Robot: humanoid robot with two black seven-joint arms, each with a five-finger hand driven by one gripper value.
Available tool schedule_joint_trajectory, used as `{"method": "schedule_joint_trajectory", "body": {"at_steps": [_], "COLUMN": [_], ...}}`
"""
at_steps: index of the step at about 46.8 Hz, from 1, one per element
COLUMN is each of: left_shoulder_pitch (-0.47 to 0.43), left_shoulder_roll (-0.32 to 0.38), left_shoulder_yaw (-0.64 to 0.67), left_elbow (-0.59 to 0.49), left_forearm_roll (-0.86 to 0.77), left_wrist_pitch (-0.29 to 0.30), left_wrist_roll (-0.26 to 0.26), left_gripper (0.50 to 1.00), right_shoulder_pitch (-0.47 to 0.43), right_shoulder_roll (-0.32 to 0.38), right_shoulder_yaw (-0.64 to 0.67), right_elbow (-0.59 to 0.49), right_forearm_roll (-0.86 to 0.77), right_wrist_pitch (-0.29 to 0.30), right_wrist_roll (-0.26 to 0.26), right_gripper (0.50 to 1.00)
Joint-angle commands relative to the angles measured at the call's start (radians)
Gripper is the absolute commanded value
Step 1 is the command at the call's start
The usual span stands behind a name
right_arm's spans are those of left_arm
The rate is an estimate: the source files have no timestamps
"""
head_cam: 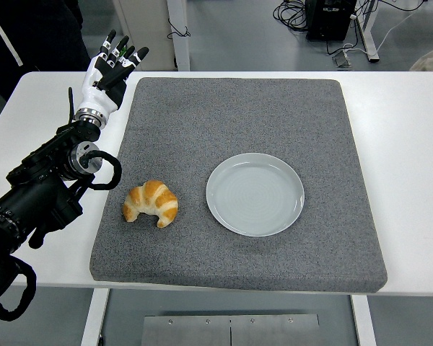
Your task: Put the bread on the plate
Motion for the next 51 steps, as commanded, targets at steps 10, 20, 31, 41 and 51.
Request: {"method": "schedule_joint_trajectory", "body": {"at_steps": [10, 20, 31, 41, 51], "left_shoulder_pitch": [-0.011, -0.012, -0.023, -0.021, -0.051], "left_shoulder_roll": [0.017, 0.025, 0.083, 0.115, 0.192], "left_shoulder_yaw": [0.005, 0.013, 0.011, 0.014, 0.177], "left_elbow": [-0.001, -0.003, -0.012, -0.027, -0.115], "left_forearm_roll": [0.000, 0.002, 0.002, 0.003, 0.015], "left_wrist_pitch": [-0.050, -0.061, -0.107, -0.110, -0.096], "left_wrist_roll": [-0.005, -0.005, -0.001, -0.002, 0.009], "left_gripper": [0.971, 0.971, 0.971, 0.971, 0.969], "right_shoulder_pitch": [0.000, 0.000, 0.000, 0.000, 0.000], "right_shoulder_roll": [0.000, 0.000, 0.000, 0.000, 0.000], "right_shoulder_yaw": [0.000, 0.000, 0.000, 0.000, 0.000], "right_elbow": [0.000, 0.000, 0.000, 0.000, 0.000], "right_forearm_roll": [0.000, 0.000, 0.000, 0.000, 0.000], "right_wrist_pitch": [0.000, 0.000, 0.000, 0.000, 0.000], "right_wrist_roll": [0.000, 0.000, 0.000, 0.000, 0.000], "right_gripper": [1.000, 1.000, 1.000, 1.000, 1.000]}}
